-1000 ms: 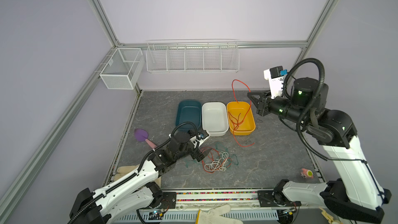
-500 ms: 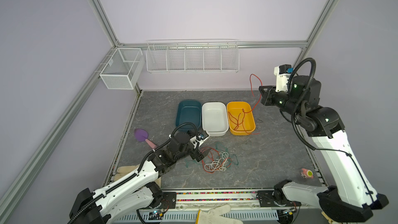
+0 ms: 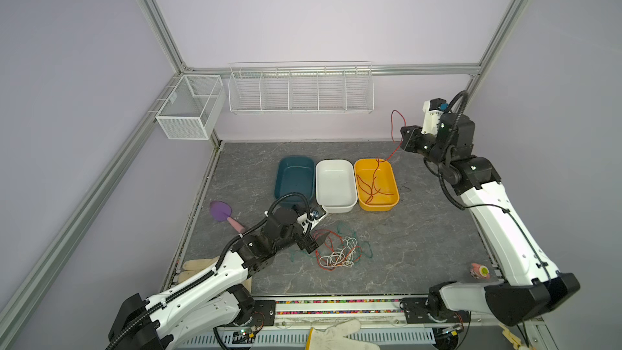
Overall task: Untangle the cables
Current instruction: 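Lift the red wire high with the right gripper, pulling it from the pile, then lower the red wire into the yellow tub with the right gripper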
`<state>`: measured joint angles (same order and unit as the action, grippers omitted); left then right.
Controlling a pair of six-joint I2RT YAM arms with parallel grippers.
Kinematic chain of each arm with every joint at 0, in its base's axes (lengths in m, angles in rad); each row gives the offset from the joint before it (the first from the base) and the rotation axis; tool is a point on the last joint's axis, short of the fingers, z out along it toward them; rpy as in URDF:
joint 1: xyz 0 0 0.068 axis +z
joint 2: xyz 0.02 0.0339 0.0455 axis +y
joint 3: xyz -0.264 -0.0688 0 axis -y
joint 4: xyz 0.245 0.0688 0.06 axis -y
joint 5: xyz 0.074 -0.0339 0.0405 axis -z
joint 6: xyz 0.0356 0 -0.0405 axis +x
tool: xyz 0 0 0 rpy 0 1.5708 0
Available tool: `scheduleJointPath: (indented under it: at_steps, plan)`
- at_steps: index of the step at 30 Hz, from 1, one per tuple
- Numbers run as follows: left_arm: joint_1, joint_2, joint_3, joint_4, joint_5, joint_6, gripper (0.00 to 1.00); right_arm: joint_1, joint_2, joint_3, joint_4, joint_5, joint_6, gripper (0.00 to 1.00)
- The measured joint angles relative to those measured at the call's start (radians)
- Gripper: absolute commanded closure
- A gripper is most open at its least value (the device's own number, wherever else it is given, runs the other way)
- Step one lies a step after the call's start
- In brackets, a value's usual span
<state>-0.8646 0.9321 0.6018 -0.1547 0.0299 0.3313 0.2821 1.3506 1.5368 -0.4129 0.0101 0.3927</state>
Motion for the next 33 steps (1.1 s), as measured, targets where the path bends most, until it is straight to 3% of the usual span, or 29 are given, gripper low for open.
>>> scheduleJointPath:
  at_steps: [12, 33]
  plan:
    - [0.000, 0.000, 0.000, 0.000, 0.000, 0.006, 0.01, -0.007, 0.040, -0.221, 0.191, -0.042, 0.030, 0.93]
    - [0.000, 0.000, 0.000, 0.000, -0.004, 0.014, 0.01, -0.008, 0.153, -0.438, 0.220, -0.025, 0.143, 0.93]
